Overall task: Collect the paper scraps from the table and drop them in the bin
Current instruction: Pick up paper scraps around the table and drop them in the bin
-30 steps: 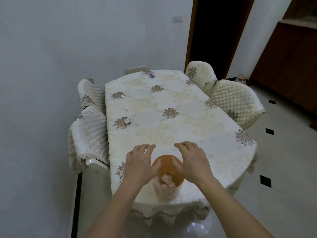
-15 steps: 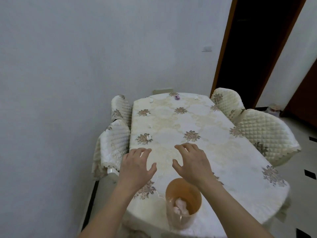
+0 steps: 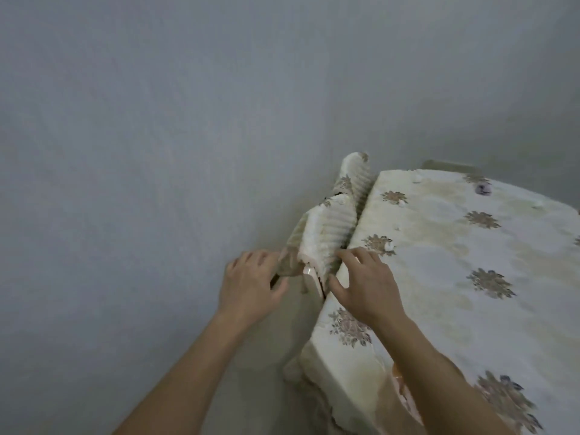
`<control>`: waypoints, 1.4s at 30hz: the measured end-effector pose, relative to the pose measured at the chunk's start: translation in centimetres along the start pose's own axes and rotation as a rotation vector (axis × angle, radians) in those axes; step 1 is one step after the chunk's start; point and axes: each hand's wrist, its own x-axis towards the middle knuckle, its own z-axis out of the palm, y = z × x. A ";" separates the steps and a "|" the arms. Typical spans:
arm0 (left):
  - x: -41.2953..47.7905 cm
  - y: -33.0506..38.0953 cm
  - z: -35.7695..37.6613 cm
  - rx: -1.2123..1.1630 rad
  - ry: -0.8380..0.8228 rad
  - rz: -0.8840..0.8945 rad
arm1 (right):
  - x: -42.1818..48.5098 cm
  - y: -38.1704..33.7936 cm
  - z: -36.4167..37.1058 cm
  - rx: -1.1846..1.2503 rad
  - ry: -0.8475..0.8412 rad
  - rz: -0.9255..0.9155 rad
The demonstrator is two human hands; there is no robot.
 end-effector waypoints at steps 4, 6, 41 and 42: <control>-1.6 -3.8 -0.8 0.054 -0.010 -0.094 | 1.9 -3.2 2.4 0.065 -0.007 -0.101; -1.7 -5.4 -0.8 0.067 0.000 -0.125 | 3.1 -4.6 3.5 0.088 -0.033 -0.130; 37.6 -24.6 16.3 -0.124 -0.152 0.248 | 36.3 -3.7 21.1 0.029 -0.068 0.326; 39.0 -24.7 17.0 -0.119 -0.151 0.263 | 37.5 -3.0 21.6 0.041 -0.063 0.343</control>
